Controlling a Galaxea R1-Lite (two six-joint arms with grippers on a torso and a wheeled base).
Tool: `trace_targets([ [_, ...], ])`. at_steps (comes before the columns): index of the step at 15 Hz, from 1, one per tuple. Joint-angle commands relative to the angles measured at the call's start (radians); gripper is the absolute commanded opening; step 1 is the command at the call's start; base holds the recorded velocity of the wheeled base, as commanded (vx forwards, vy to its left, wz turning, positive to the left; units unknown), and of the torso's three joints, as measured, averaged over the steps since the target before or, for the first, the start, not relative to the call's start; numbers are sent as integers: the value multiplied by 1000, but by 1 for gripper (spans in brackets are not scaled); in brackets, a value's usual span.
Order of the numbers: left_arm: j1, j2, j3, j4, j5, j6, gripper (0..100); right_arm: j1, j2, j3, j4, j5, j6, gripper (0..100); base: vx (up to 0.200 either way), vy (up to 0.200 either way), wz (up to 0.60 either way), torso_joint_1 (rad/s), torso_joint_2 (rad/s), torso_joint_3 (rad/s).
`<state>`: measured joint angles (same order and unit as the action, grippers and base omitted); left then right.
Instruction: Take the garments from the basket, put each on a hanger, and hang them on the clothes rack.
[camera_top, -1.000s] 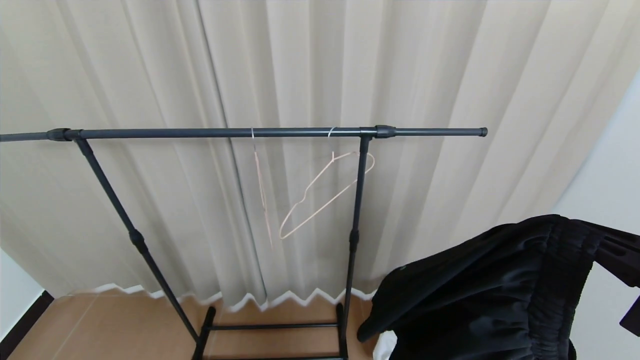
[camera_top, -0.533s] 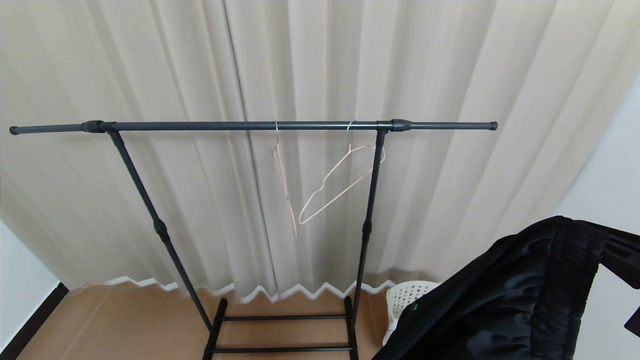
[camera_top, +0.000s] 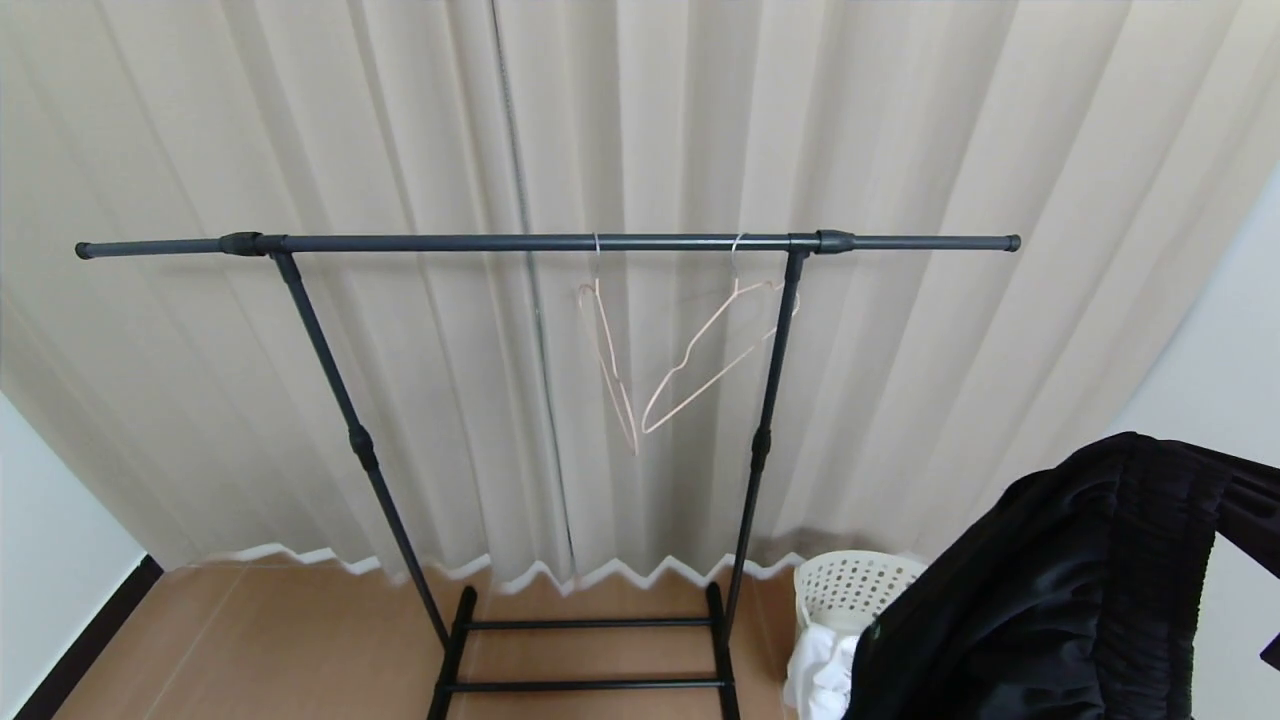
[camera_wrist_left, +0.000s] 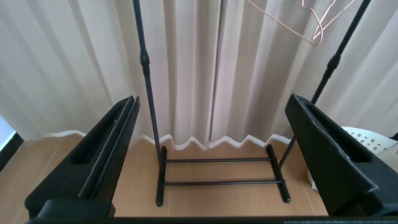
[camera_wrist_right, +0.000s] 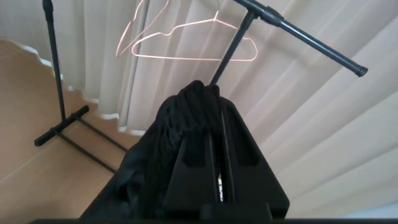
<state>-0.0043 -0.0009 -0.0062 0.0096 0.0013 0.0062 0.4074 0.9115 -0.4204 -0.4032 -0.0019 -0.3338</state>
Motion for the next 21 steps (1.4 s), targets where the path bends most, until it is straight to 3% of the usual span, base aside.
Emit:
trace_targets([
  [1, -3, 2, -1, 4, -3, 8, 100, 1, 7, 9, -2, 0, -7, 0, 0, 0, 0, 0, 0, 0],
  [3, -14, 41, -6, 18, -29, 18, 100, 1, 23, 11, 6, -7, -31, 0, 0, 0, 0, 0, 0, 0],
  [7, -46, 354, -67, 21, -46, 75, 100, 42, 195, -83, -8, -24, -25, 0, 0, 0, 0, 0, 0, 0],
  [10, -68, 598, -215, 18, -103, 44, 100, 113, 377, -284, 6, -36, 141, 0, 0, 0, 0, 0, 0, 0],
  [11, -77, 674, -259, 18, -106, 38, 100, 143, 445, -331, 7, -84, 225, 0, 0, 0, 0, 0, 0, 0],
  [12, -112, 779, -314, 17, -106, 20, 100, 172, 534, -368, 6, -176, 318, 0, 0, 0, 0, 0, 0, 0],
  [14, -211, 946, -399, 17, -96, -51, 100, 197, 642, -446, -6, -326, 366, 0, 0, 0, 0, 0, 0, 0],
  [16, -318, 1049, -480, 17, -78, -112, 100, 215, 684, -501, 1, -397, 438, 0, 0, 0, 0, 0, 0, 0],
  [17, -411, 1142, -564, 17, -44, -181, 100, 220, 705, -532, 3, -440, 475, 0, 0, 0, 0, 0, 0, 0],
  [21, -560, 1375, -729, 13, -17, -276, 100, 258, 716, -567, 0, -460, 546, 0, 0, 0, 0, 0, 0, 0],
])
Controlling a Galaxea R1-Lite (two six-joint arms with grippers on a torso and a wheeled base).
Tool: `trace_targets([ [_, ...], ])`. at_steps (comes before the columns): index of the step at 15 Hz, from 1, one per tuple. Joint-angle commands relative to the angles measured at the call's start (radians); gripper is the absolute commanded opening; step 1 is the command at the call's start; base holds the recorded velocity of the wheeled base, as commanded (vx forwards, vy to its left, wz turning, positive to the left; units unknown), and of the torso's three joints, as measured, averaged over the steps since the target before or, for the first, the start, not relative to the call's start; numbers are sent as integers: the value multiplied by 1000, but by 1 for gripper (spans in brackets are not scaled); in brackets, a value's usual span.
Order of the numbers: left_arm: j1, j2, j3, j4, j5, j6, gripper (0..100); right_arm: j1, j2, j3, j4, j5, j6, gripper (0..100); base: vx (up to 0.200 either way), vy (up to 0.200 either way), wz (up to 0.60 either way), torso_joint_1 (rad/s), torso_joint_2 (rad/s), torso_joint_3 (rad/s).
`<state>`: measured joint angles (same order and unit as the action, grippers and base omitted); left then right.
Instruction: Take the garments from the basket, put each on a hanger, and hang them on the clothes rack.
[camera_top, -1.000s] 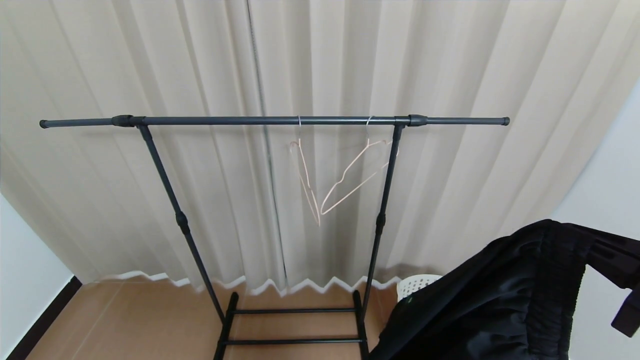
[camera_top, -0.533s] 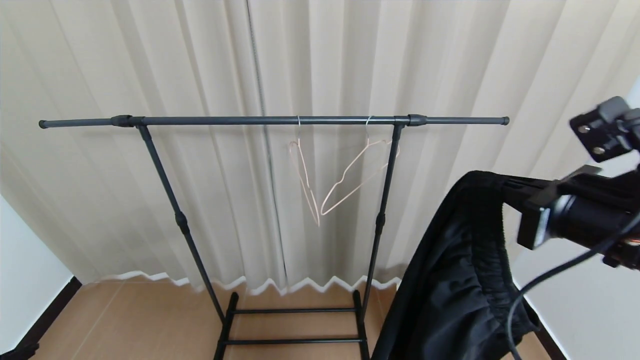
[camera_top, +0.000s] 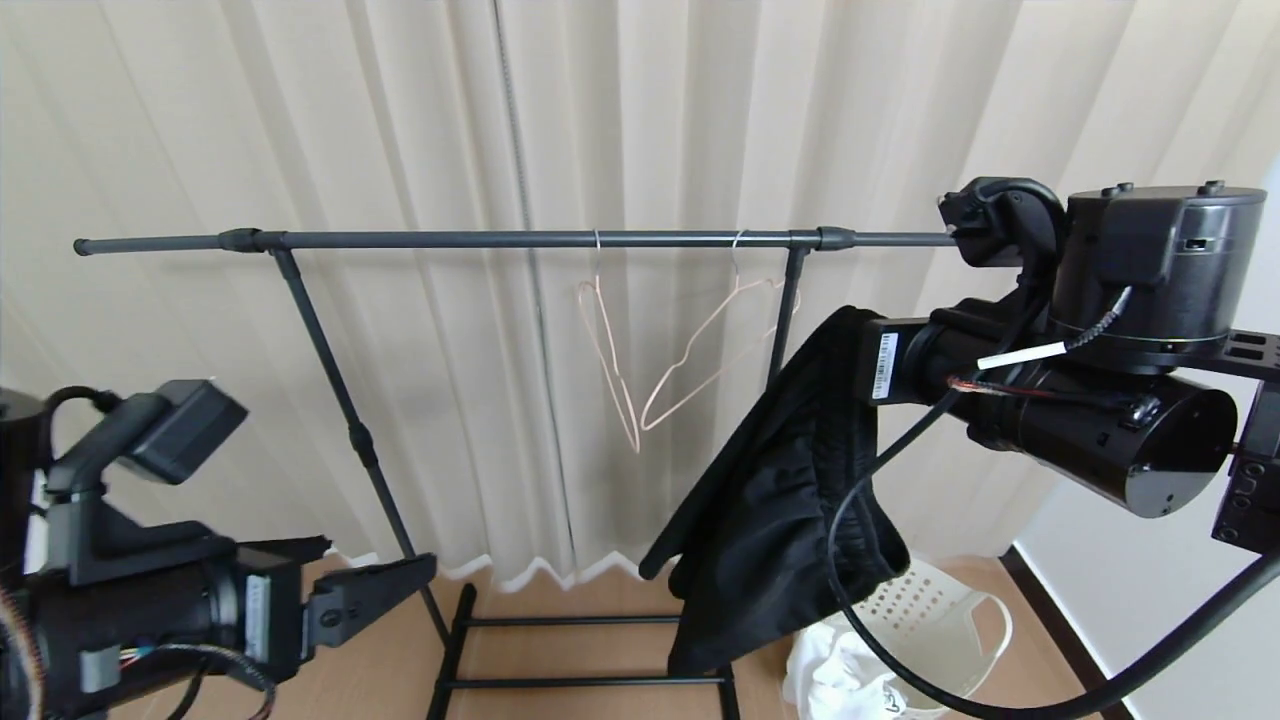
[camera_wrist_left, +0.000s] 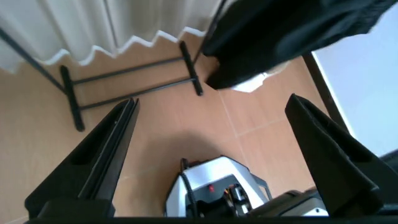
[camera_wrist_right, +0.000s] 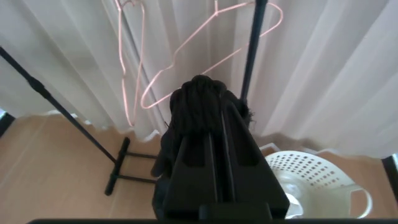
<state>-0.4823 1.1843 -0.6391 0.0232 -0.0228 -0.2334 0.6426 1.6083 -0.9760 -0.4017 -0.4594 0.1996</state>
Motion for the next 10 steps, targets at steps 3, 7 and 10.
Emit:
trace_targets([
  [3, -151, 336, -228, 0, 7, -109, 100, 71, 25, -38, 0, -10, 64, 0, 0, 0, 0, 0, 0, 0],
  [7, -229, 485, -355, -49, 3, -179, 100, 131, 59, -41, -16, -27, 95, 0, 0, 0, 0, 0, 0, 0],
  [10, -297, 554, -378, -175, 0, -195, 100, 138, 85, -50, -16, -30, 113, 0, 0, 0, 0, 0, 0, 0],
])
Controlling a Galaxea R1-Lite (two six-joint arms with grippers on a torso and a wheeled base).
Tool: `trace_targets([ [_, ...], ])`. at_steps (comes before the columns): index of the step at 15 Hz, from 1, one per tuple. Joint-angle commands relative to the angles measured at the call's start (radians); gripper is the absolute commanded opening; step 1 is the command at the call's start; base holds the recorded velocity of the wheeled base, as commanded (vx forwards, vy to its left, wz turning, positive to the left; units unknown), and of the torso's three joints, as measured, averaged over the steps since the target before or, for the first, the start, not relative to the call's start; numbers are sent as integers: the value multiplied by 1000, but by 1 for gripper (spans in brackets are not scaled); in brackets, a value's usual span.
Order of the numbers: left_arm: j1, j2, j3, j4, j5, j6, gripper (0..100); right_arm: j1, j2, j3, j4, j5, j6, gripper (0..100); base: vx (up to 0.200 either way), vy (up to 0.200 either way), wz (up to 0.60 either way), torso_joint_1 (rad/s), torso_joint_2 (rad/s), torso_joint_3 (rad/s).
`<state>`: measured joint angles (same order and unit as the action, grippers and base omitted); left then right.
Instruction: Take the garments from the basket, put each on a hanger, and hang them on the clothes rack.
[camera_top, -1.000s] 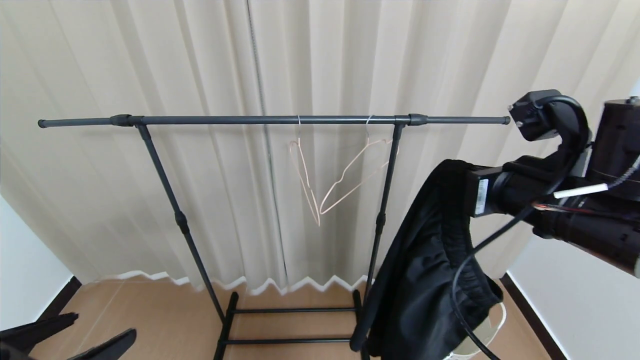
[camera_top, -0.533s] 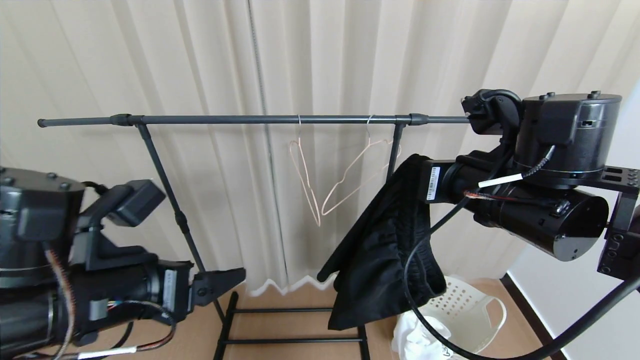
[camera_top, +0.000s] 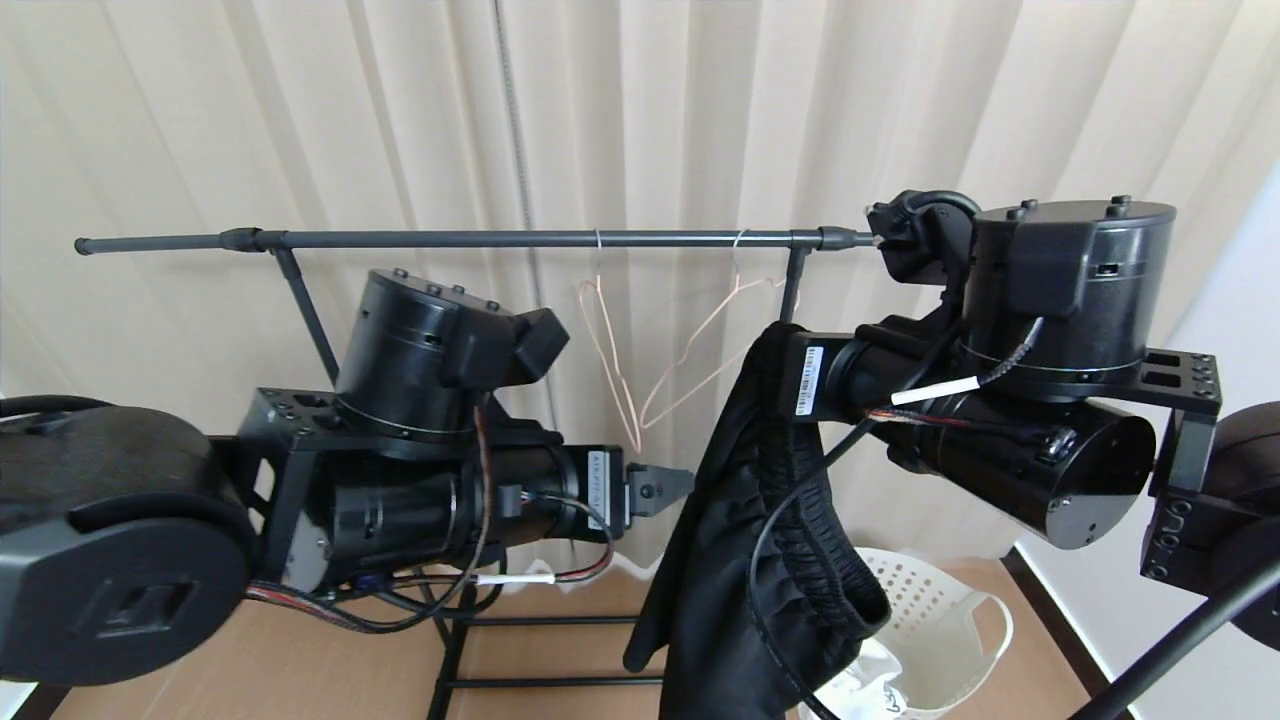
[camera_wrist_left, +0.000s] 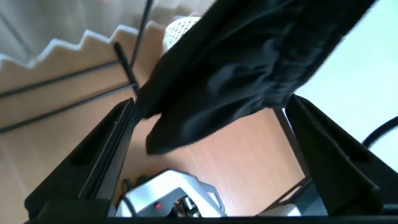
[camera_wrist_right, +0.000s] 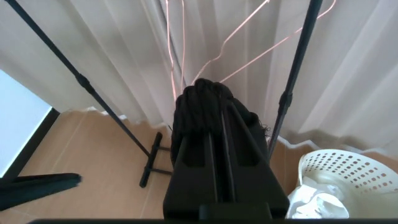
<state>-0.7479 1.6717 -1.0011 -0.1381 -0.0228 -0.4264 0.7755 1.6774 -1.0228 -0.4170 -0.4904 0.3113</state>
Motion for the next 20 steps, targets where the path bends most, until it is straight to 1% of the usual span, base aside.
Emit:
trace_targets([
  [1, -50, 91, -28, -35, 0, -3, 100, 22, 19, -5, 0, 0, 6, 0, 0, 0, 0, 0, 0, 0],
  [3, -77, 115, -42, -90, 0, -34, 100, 41, 25, -5, 0, 0, 19, 0, 0, 0, 0, 0, 0, 0],
  [4, -88, 131, -42, -133, 0, -55, 100, 44, 30, -5, 0, -5, 23, 0, 0, 0, 0, 0, 0, 0],
  [9, -90, 187, -50, -202, 9, -71, 100, 48, 24, -13, 0, -19, 25, 0, 0, 0, 0, 0, 0, 0],
  [10, -90, 210, -64, -224, 24, -88, 100, 50, 21, -11, 0, -22, 25, 0, 0, 0, 0, 0, 0, 0],
  [11, -88, 224, -77, -230, 57, -106, 100, 57, 18, -13, 0, -37, 25, 0, 0, 0, 0, 0, 0, 0],
  [13, -80, 253, -102, -227, 115, -106, 100, 59, 11, -13, -2, -57, 23, 0, 0, 0, 0, 0, 0, 0],
  [17, -65, 284, -100, -207, 234, -103, 100, 54, -24, -13, 0, -68, 22, 0, 0, 0, 0, 0, 0, 0],
  [20, -41, 278, -79, -149, 271, -101, 100, 36, -51, -13, 1, -69, 15, 0, 0, 0, 0, 0, 0, 0],
])
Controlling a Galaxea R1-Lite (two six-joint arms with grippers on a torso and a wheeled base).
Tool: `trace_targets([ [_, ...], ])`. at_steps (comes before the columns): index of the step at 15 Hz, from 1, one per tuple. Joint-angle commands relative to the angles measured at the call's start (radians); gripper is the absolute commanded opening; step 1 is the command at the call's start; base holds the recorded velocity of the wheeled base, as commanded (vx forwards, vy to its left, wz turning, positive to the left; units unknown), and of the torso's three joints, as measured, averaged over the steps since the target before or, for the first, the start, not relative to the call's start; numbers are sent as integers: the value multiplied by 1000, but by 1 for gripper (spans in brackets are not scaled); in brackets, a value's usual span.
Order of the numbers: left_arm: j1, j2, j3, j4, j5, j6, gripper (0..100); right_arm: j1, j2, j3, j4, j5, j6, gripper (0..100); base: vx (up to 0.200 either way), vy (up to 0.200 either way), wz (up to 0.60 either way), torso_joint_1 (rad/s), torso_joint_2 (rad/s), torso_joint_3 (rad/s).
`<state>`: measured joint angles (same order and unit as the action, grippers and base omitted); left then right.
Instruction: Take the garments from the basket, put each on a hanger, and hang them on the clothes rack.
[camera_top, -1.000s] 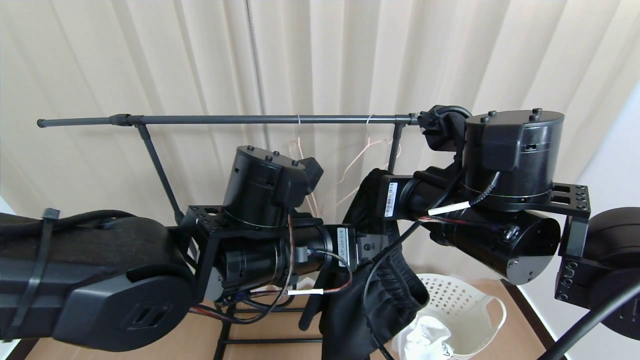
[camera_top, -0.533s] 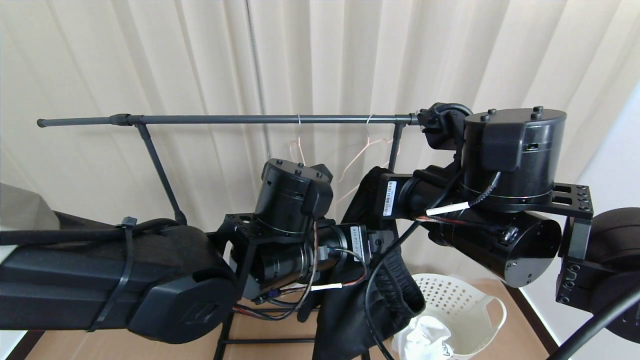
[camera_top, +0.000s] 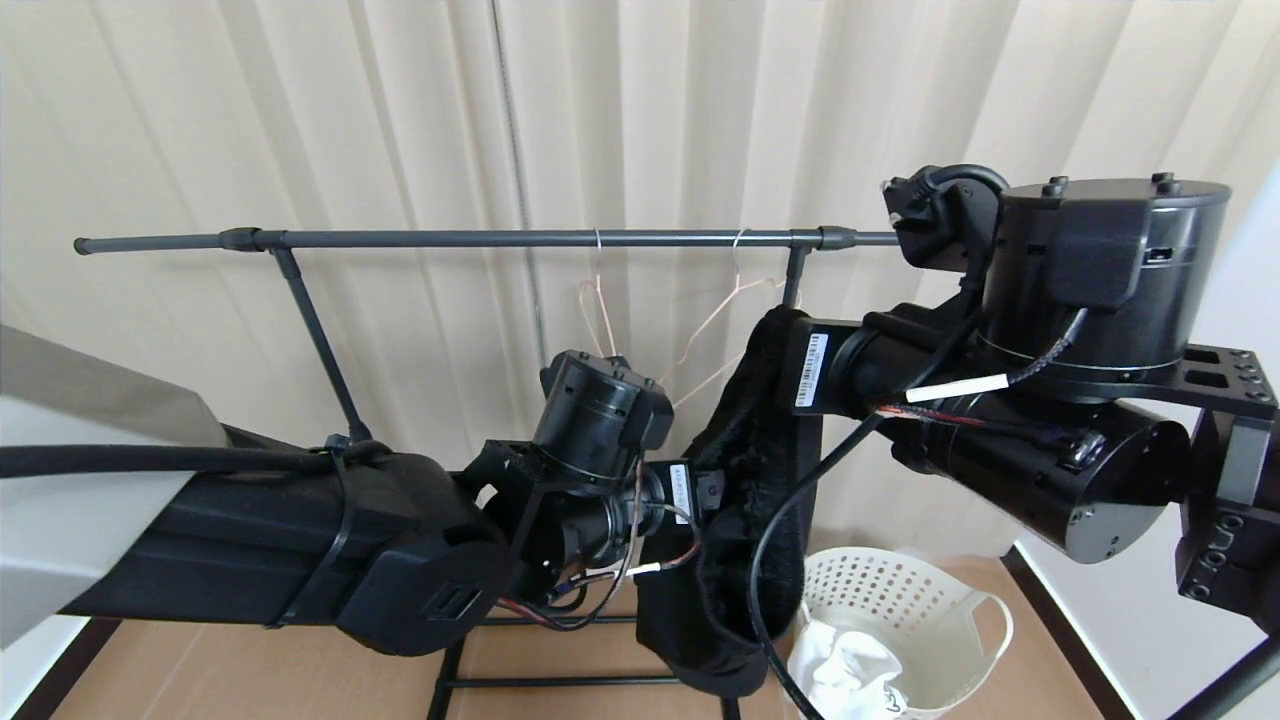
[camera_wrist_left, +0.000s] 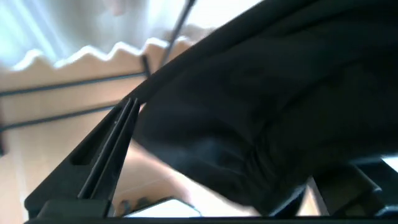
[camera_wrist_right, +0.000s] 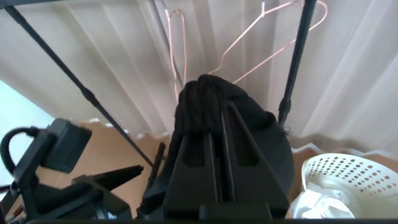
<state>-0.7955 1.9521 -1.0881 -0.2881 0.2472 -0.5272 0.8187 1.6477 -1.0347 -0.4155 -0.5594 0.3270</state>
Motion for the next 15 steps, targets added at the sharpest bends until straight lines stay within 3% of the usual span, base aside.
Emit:
trace_targets([
  [1, 12, -2, 40, 4, 17, 6, 100, -24, -29, -1, 0, -1, -5, 0, 0, 0, 0, 0, 0, 0],
  [5, 9, -2, 132, 4, 60, 47, 100, -64, -54, -2, 0, 1, -14, 0, 0, 0, 0, 0, 0, 0],
  [11, -51, -99, 266, 4, 99, 52, 100, -127, -49, -16, 0, 1, -26, 0, 0, 0, 0, 0, 0, 0],
  [12, -56, -111, 267, 4, 129, 52, 0, -127, -51, -16, 0, 1, -28, 0, 0, 0, 0, 0, 0, 0],
  [15, -47, -162, 263, 4, 138, 72, 0, -133, -55, -4, 9, 1, -48, 0, 0, 0, 0, 0, 0, 0],
])
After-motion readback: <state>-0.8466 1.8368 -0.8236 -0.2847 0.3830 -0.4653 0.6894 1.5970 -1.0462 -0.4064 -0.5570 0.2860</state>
